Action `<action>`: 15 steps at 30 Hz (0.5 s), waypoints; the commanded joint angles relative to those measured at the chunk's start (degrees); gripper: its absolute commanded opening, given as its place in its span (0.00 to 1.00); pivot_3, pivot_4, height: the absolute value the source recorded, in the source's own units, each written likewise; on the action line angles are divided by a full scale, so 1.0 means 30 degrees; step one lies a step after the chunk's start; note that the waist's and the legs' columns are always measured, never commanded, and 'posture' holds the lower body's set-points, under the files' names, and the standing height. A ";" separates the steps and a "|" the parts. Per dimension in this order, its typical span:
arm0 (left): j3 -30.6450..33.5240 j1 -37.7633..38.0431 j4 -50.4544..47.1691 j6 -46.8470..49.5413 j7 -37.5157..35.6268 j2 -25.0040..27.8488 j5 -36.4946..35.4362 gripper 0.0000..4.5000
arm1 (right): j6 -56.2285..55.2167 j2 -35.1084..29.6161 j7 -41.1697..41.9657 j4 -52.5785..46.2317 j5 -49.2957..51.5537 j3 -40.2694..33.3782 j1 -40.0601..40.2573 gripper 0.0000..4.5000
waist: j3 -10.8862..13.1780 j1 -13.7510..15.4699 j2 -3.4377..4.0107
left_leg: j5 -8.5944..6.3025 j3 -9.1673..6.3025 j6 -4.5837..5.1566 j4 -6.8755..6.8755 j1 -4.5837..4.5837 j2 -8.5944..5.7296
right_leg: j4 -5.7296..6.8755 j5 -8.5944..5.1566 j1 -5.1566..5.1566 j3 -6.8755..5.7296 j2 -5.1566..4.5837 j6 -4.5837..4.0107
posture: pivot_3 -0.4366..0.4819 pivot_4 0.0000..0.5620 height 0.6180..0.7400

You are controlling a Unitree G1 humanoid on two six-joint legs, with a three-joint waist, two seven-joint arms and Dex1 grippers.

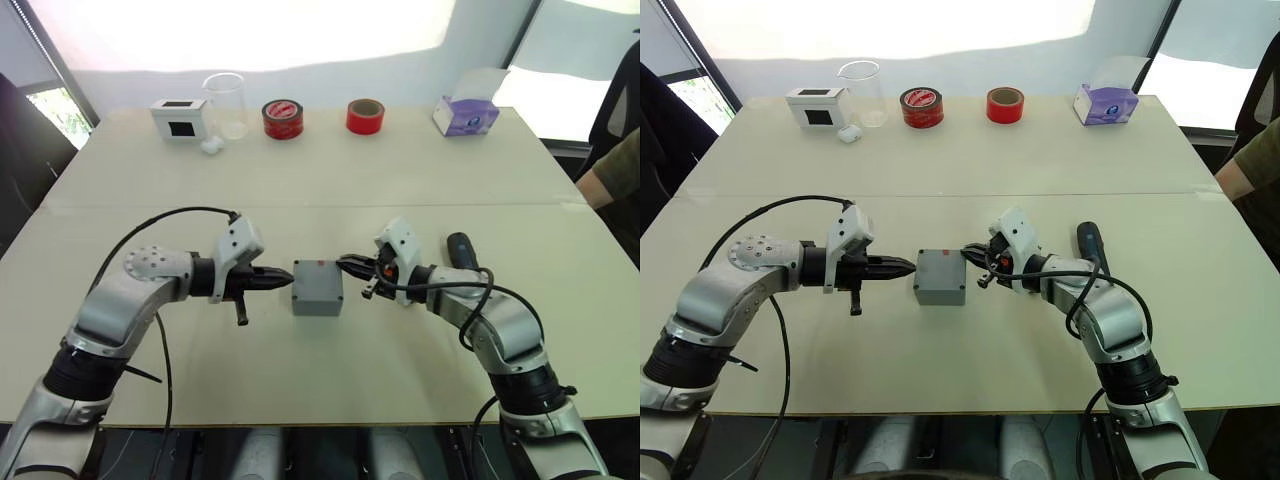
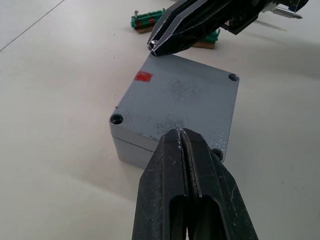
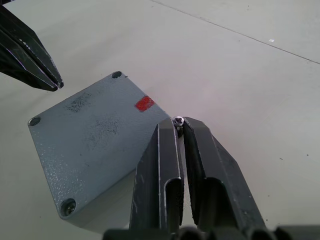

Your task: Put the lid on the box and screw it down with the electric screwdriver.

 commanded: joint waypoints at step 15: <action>0.0602 -0.2580 -0.0264 0.0303 -0.0238 -0.0914 -0.1336 0.00 | 0.4587 -0.3142 -0.0181 -0.1253 0.2698 -0.4833 -0.2312 1.00 | 0.0002 0.0052 0.0002 | 0.0000 -0.0001 0.0001 0.0000 0.0000 0.0000 | -0.0001 0.0000 0.0003 0.0000 -0.0003 0.0000 | 0.48 0.27 1.00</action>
